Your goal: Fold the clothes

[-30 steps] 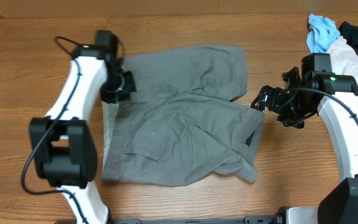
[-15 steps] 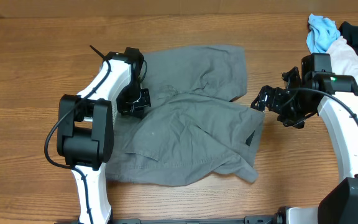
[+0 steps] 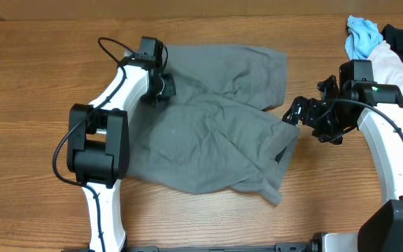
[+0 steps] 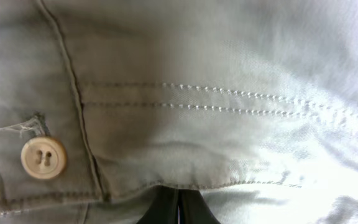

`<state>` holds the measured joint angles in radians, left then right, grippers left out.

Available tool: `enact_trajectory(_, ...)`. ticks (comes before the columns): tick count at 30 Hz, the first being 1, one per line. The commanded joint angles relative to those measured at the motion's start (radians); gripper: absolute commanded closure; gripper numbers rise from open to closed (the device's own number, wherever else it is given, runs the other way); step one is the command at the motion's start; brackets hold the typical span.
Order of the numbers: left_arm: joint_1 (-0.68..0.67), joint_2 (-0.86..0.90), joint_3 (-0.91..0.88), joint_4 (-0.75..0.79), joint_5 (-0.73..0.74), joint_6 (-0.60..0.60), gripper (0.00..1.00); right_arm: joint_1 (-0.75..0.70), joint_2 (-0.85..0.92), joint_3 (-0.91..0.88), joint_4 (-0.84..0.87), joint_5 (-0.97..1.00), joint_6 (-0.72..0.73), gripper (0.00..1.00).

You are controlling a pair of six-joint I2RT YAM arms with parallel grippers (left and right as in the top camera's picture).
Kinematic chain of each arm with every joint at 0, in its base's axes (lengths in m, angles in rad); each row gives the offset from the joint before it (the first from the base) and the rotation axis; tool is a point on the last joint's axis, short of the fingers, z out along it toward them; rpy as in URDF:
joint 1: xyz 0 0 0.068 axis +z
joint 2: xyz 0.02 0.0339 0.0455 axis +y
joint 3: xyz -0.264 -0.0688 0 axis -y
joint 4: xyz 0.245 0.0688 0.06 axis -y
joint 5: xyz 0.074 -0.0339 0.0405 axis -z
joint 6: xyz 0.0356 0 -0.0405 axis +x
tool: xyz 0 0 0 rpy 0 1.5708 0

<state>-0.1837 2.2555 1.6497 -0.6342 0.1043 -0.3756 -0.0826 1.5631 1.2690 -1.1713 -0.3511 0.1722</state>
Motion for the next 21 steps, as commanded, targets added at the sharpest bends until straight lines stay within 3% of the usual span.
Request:
enact_trajectory(1, -0.001, 0.188, -0.058, 0.105, -0.053, -0.013, 0.91, 0.005, -0.009, 0.013, 0.001, 0.003, 0.004, 0.00)
enact_trajectory(5, -0.002, 0.209, -0.058, 0.262, 0.030, -0.014, 0.83, 0.005, -0.009, 0.013, 0.001, 0.003, 0.004, 0.00)
enact_trajectory(10, -0.001, 0.203, -0.032, 0.430, 0.253, -0.014, 0.83, 0.005, -0.009, 0.013, 0.001, 0.003, 0.004, 0.00)
enact_trajectory(15, 0.000, 0.158, 0.096, 0.351, 0.426, -0.014, 0.81, 0.005, -0.009, 0.013, 0.001, 0.003, 0.004, 0.00)
enact_trajectory(21, 0.000, 0.010, 0.228, 0.134, 0.431, 0.014, 0.77, 0.005, -0.009, 0.013, 0.001, 0.003, 0.004, 0.00)
